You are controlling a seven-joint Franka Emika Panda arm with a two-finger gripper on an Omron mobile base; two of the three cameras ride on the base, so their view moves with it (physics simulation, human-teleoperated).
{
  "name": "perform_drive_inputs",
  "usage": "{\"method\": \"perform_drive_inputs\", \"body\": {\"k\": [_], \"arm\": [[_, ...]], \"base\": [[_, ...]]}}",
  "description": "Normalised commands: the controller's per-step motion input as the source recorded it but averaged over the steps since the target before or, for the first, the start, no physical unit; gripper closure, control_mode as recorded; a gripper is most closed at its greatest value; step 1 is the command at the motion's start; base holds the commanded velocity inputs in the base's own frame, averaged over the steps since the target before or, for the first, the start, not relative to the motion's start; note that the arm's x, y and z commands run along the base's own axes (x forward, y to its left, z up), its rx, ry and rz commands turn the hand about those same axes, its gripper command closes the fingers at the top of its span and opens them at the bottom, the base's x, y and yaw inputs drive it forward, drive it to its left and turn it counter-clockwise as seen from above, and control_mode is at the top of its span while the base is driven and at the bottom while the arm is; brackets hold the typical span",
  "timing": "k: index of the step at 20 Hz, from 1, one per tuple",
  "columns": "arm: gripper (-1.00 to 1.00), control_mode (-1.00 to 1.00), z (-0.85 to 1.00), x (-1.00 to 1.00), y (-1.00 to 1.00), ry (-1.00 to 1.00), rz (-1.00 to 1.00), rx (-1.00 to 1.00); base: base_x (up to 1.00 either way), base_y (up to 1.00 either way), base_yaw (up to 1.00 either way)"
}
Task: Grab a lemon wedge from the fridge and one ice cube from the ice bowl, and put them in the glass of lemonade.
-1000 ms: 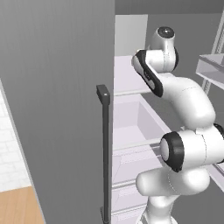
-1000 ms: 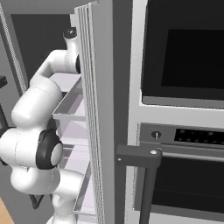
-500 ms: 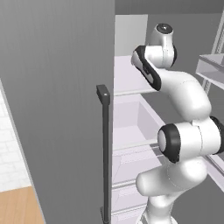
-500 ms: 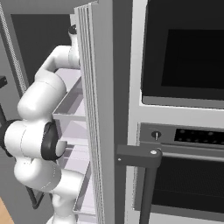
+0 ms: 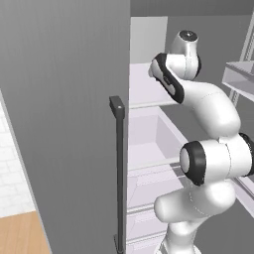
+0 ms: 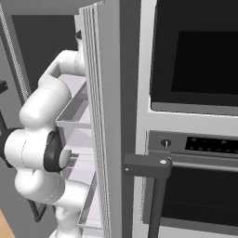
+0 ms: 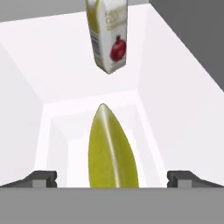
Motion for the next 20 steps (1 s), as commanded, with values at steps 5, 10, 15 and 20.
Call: {"method": "perform_drive_inputs", "body": {"k": [5, 10, 15, 20], "arm": [[-1.00, -1.00, -0.24, 0.00, 0.01, 0.00, 0.00, 0.00], [-1.00, -1.00, -0.14, 0.01, 0.00, 0.00, 0.00, 0.00], [-1.00, -1.00, -0.16, -0.01, 0.00, 0.00, 0.00, 0.00], [-1.00, -1.00, -0.03, 0.00, 0.00, 0.00, 0.00, 0.00]], "base": [[0.00, 0.00, 0.00], [0.00, 0.00, 0.00], [0.00, 0.00, 0.00], [0.00, 0.00, 0.00]]}}
